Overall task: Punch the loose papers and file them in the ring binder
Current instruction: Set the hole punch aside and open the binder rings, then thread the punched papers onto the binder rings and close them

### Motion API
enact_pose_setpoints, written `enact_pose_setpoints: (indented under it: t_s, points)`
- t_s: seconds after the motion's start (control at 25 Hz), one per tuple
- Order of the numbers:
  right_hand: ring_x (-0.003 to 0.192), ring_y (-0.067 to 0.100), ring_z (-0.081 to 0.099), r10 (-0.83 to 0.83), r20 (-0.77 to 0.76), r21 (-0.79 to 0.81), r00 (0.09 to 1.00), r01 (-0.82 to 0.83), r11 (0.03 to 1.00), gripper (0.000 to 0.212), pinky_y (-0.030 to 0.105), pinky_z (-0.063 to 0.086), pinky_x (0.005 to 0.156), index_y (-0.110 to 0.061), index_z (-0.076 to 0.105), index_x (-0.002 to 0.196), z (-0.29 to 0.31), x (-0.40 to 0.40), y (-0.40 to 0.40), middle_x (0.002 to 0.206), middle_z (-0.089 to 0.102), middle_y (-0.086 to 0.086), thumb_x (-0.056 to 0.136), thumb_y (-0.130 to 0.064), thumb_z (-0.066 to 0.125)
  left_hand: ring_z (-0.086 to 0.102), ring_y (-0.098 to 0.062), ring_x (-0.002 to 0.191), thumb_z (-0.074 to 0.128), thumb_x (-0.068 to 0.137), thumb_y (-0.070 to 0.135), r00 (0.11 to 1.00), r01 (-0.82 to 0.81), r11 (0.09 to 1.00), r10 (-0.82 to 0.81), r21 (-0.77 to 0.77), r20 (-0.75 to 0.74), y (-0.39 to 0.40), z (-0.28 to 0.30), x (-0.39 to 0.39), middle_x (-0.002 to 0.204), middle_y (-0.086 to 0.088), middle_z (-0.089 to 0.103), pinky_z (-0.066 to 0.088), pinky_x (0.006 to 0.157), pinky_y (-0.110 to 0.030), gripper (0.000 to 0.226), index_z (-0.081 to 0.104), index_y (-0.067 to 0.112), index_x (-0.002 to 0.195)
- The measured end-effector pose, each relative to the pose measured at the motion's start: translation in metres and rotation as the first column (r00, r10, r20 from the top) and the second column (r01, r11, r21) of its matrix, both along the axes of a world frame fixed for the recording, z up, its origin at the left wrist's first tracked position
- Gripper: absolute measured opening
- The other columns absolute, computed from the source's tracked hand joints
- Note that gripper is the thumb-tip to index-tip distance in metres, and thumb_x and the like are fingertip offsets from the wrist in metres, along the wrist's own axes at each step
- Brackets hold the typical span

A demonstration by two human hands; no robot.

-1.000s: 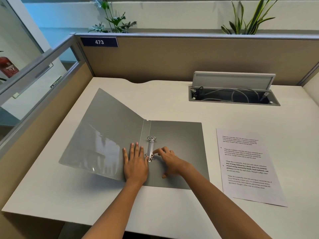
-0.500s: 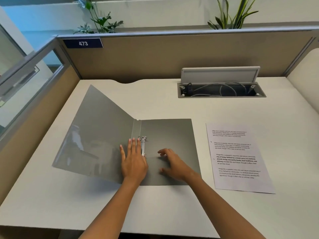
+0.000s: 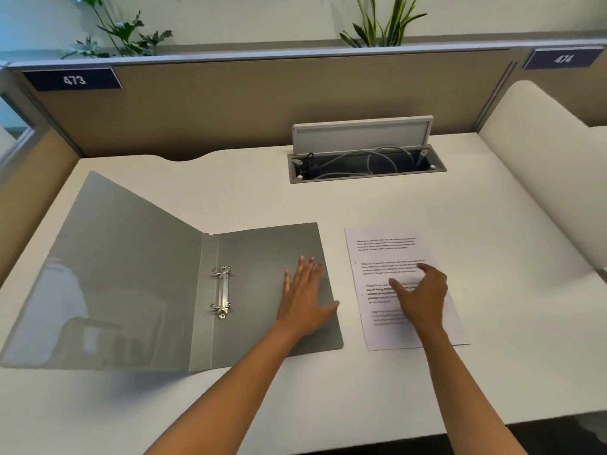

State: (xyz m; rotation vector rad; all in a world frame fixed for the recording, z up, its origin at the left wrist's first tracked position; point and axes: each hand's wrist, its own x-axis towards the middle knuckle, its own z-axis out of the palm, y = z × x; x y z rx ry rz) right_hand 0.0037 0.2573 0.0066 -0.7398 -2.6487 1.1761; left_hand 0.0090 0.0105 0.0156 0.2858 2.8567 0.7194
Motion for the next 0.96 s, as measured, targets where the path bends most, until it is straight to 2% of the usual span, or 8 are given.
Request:
enact_pose_setpoints:
  t_s: [0.2, 0.32, 0.48, 0.56, 0.68, 0.8, 0.88, 0.96]
  points:
    - [0.135, 0.040, 0.033, -0.136, 0.285, 0.123, 0.949, 0.105, 0.987, 0.111, 0.051, 0.035, 0.107, -0.001, 0.032, 0.145, 0.004, 0.002, 0.040, 0.144, 0.035, 0.021, 0.063, -0.052, 0.087, -0.020, -0.016, 0.152, 0.059, 0.083, 0.066, 0.978, 0.202, 0.973, -0.194, -0.110, 0.081, 0.045, -0.005, -0.011, 0.168, 0.004, -0.004, -0.012, 0.122, -0.052, 0.104, 0.004, 0.021, 0.159]
    - [0.131, 0.040, 0.037, -0.151, 0.352, 0.194, 0.924, 0.086, 0.977, 0.112, 0.049, 0.037, 0.104, 0.000, 0.034, 0.141, 0.001, 0.004, 0.043, 0.139, 0.039, 0.021, 0.061, -0.059, 0.085, -0.017, -0.017, 0.152, 0.057, 0.081, 0.070, 0.960, 0.275, 0.945, -0.262, -0.176, 0.097, 0.060, -0.010, -0.010, 0.168, 0.006, 0.001, -0.012, 0.121, -0.053, 0.105, 0.007, 0.021, 0.159]
    - [0.129, 0.038, 0.040, -0.171, 0.409, 0.220, 0.896, 0.085, 0.972, 0.103, 0.049, 0.036, 0.103, -0.001, 0.042, 0.133, 0.005, -0.003, 0.044, 0.135, 0.046, 0.019, 0.060, -0.060, 0.085, -0.015, -0.018, 0.153, 0.057, 0.078, 0.074, 0.964, 0.258, 0.947, -0.238, -0.193, 0.122, 0.065, -0.014, -0.009, 0.167, 0.008, 0.006, -0.015, 0.120, -0.054, 0.106, 0.013, 0.021, 0.158]
    - [0.132, 0.038, 0.038, -0.154, 0.411, 0.155, 0.898, 0.098, 0.983, 0.099, 0.048, 0.034, 0.104, -0.005, 0.043, 0.133, 0.008, -0.007, 0.045, 0.135, 0.050, 0.017, 0.060, -0.058, 0.086, -0.015, -0.019, 0.153, 0.058, 0.077, 0.075, 0.965, 0.253, 0.948, -0.232, -0.193, 0.123, 0.065, -0.013, -0.010, 0.167, 0.008, 0.007, -0.016, 0.119, -0.053, 0.106, 0.014, 0.022, 0.158]
    - [0.130, 0.035, 0.044, -0.063, 0.400, -0.081, 0.914, 0.104, 0.991, 0.097, 0.047, 0.038, 0.105, -0.011, 0.050, 0.130, 0.006, -0.017, 0.048, 0.126, 0.060, 0.010, 0.057, -0.067, 0.081, -0.015, -0.020, 0.153, 0.059, 0.076, 0.075, 0.965, 0.249, 0.949, -0.227, -0.193, 0.129, 0.066, -0.012, -0.011, 0.167, 0.008, 0.009, -0.018, 0.117, -0.053, 0.107, 0.014, 0.022, 0.158]
    - [0.095, 0.027, 0.072, 0.013, 0.338, -0.351, 0.941, 0.113, 0.929, 0.097, 0.044, 0.059, 0.087, -0.015, 0.065, 0.112, 0.009, -0.027, 0.054, 0.101, 0.075, 0.003, 0.041, -0.080, 0.078, -0.015, -0.020, 0.153, 0.059, 0.076, 0.075, 0.964, 0.249, 0.950, -0.225, -0.187, 0.140, 0.066, -0.012, -0.011, 0.167, 0.007, 0.008, -0.019, 0.117, -0.053, 0.108, 0.014, 0.023, 0.158]
    - [0.087, 0.025, 0.073, -0.026, 0.249, -0.384, 0.968, 0.123, 0.915, 0.086, 0.040, 0.061, 0.077, -0.014, 0.062, 0.115, 0.022, -0.032, 0.057, 0.103, 0.074, 0.005, 0.055, -0.072, 0.080, -0.015, -0.021, 0.153, 0.058, 0.076, 0.076, 0.964, 0.250, 0.950, -0.227, -0.186, 0.136, 0.066, -0.012, -0.011, 0.167, 0.008, 0.008, -0.019, 0.117, -0.054, 0.108, 0.013, 0.023, 0.158]
    - [0.090, 0.025, 0.068, -0.013, 0.162, -0.255, 0.987, 0.055, 0.965, 0.059, 0.036, 0.055, 0.077, -0.014, 0.057, 0.121, 0.038, -0.036, 0.062, 0.112, 0.071, 0.009, 0.078, -0.051, 0.075, -0.015, -0.021, 0.153, 0.059, 0.076, 0.075, 0.966, 0.244, 0.953, -0.222, -0.180, 0.133, 0.065, -0.013, -0.011, 0.167, 0.008, 0.007, -0.017, 0.118, -0.054, 0.108, 0.013, 0.023, 0.158]
